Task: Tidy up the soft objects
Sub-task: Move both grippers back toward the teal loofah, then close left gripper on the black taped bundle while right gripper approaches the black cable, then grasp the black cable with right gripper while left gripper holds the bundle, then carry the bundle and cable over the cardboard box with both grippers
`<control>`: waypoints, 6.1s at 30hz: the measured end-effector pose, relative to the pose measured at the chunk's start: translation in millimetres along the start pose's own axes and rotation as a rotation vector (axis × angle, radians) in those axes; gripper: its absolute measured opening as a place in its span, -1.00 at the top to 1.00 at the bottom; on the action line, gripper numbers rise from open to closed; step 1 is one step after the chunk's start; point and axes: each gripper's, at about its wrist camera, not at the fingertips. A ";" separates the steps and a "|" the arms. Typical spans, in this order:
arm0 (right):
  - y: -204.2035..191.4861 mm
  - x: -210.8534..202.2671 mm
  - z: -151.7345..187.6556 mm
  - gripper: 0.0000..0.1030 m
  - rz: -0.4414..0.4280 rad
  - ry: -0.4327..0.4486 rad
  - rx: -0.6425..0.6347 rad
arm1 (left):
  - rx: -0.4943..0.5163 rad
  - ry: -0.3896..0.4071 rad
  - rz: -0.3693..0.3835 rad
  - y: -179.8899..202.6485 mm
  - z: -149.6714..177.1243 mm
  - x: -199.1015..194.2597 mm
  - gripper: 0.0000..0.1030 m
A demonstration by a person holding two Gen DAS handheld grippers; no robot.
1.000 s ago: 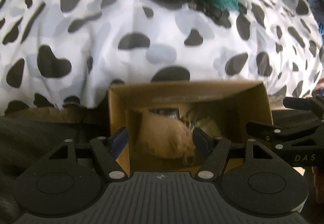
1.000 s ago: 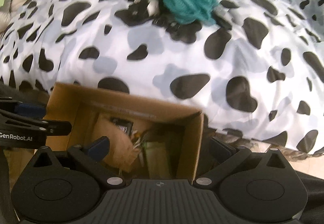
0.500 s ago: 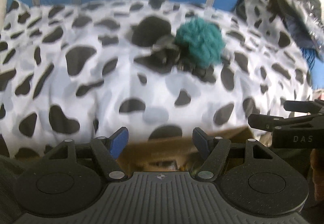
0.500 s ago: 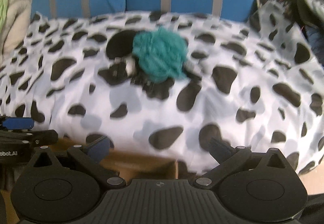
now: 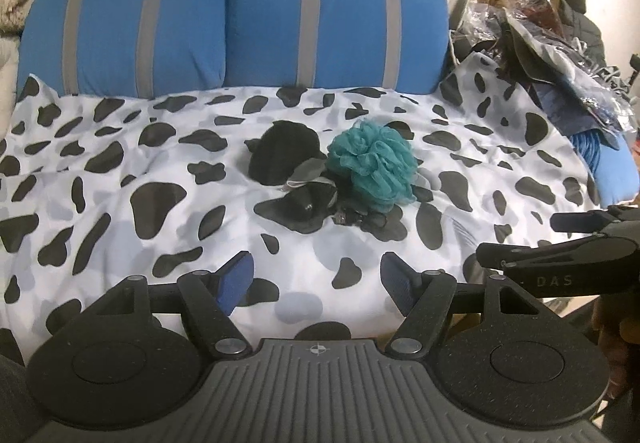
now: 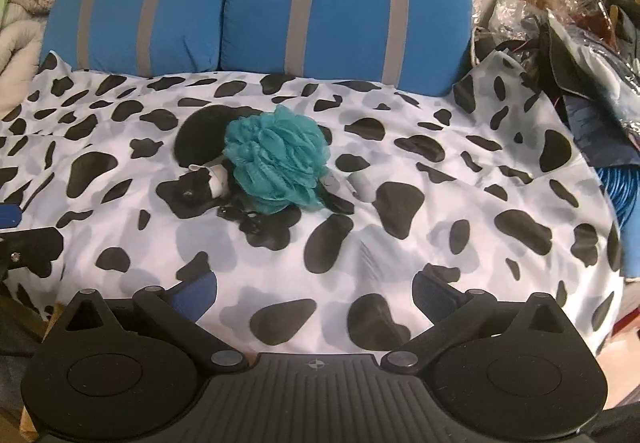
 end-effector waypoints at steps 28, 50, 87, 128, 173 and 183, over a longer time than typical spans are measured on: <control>1.1 29.8 -18.4 -1.00 0.064 0.011 -0.072 | 0.222 -0.009 0.017 7.7 -8.8 49.0 -0.53; 22.6 78.3 -51.7 -1.00 -0.165 -0.081 -0.017 | 0.286 -0.081 0.084 -18.7 -34.0 137.4 -0.53; 45.8 119.9 -78.2 -1.00 -0.210 -0.157 0.081 | 0.519 -0.170 0.170 -7.8 -48.8 218.0 0.21; -52.8 193.3 -51.7 0.17 -0.312 -0.257 -0.222 | 0.111 -0.101 0.058 -74.0 -63.0 109.8 0.22; -29.1 47.9 -22.4 0.72 -0.260 -0.158 -0.074 | 0.124 -0.129 0.078 -18.1 -11.9 54.1 0.22; -27.1 25.2 -4.5 0.72 -0.248 -0.189 -0.056 | 0.156 -0.128 0.106 1.7 3.0 30.9 0.22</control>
Point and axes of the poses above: each gripper's, at about its wrist camera, not at the fingertips, and x roughly the way its jaws point, y to its right, z to its underside, and after that the axes turned 6 degrees about x, right-handed
